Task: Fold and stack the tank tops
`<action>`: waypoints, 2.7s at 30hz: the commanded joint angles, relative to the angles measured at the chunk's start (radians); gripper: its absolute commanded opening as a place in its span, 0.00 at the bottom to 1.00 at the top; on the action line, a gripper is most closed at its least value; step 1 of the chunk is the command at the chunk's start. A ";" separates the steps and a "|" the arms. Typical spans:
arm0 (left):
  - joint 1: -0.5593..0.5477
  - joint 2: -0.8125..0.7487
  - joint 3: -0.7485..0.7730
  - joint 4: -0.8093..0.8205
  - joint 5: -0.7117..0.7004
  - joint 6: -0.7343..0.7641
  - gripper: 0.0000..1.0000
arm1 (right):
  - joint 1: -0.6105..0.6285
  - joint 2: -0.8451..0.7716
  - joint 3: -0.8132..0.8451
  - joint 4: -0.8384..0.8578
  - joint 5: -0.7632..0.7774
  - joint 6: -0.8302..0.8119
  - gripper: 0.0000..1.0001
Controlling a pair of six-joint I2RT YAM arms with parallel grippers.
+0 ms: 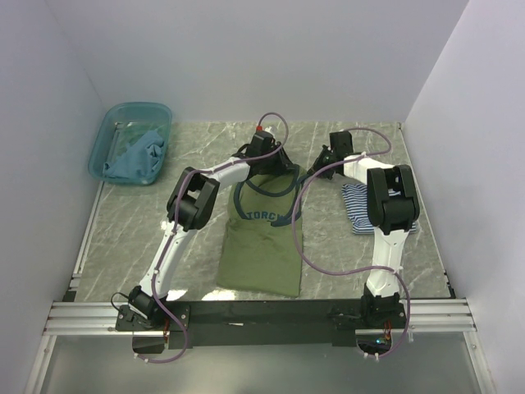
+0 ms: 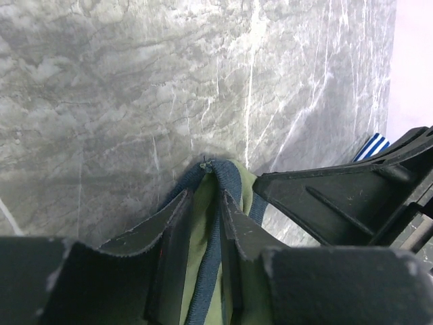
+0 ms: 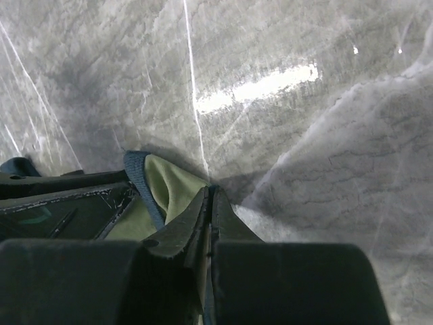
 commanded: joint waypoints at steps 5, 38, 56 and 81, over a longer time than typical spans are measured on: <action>-0.009 0.012 0.026 -0.047 -0.065 0.050 0.28 | 0.009 -0.058 0.121 -0.103 0.042 0.017 0.00; 0.008 -0.139 -0.060 -0.027 -0.121 0.010 0.36 | 0.150 0.126 0.417 -0.344 0.297 0.029 0.00; 0.060 -0.464 -0.301 -0.117 -0.216 -0.044 0.37 | 0.147 0.220 0.486 -0.292 0.258 0.065 0.00; 0.012 -1.344 -1.197 -0.467 -0.314 -0.160 0.72 | 0.156 -0.407 -0.101 -0.269 0.234 -0.028 0.61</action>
